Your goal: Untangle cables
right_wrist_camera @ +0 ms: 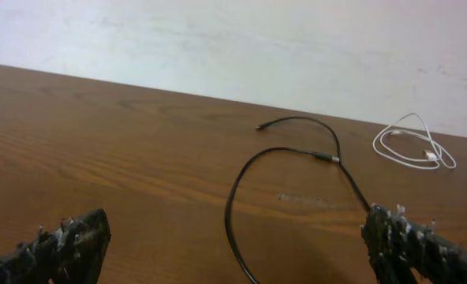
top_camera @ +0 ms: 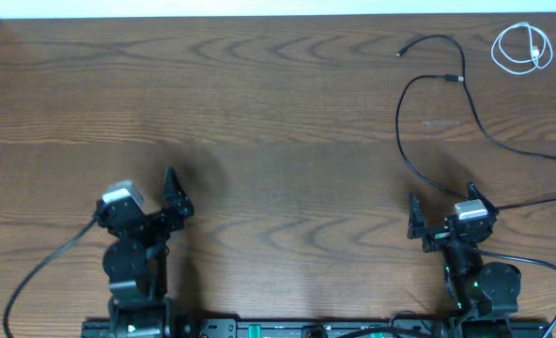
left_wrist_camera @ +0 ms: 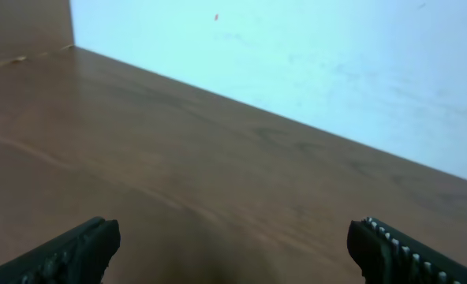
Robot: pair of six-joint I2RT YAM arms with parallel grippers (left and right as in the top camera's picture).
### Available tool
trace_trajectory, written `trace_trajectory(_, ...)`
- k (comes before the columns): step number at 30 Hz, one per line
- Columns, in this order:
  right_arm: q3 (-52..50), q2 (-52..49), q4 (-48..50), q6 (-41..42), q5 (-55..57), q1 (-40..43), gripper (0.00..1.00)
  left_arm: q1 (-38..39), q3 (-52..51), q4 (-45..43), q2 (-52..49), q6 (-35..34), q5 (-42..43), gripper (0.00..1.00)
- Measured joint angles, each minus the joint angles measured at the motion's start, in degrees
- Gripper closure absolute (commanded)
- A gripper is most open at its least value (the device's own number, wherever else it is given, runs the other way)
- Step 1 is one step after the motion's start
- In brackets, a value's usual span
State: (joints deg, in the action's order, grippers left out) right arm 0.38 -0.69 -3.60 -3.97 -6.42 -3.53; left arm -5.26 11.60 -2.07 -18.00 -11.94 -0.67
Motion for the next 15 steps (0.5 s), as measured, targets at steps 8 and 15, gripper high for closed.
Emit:
trace_trajectory(8,0.0,0.0,0.0,0.0,0.0,0.0,0.01,0.1,-8.3,-0.6,9.3,0.4,-2.2,0.02)
trace_trajectory(15,0.0,0.0,0.0,0.0,0.0,0.0,0.01,0.1,-11.0,2.2,15.1,0.5,-2.7,0.02)
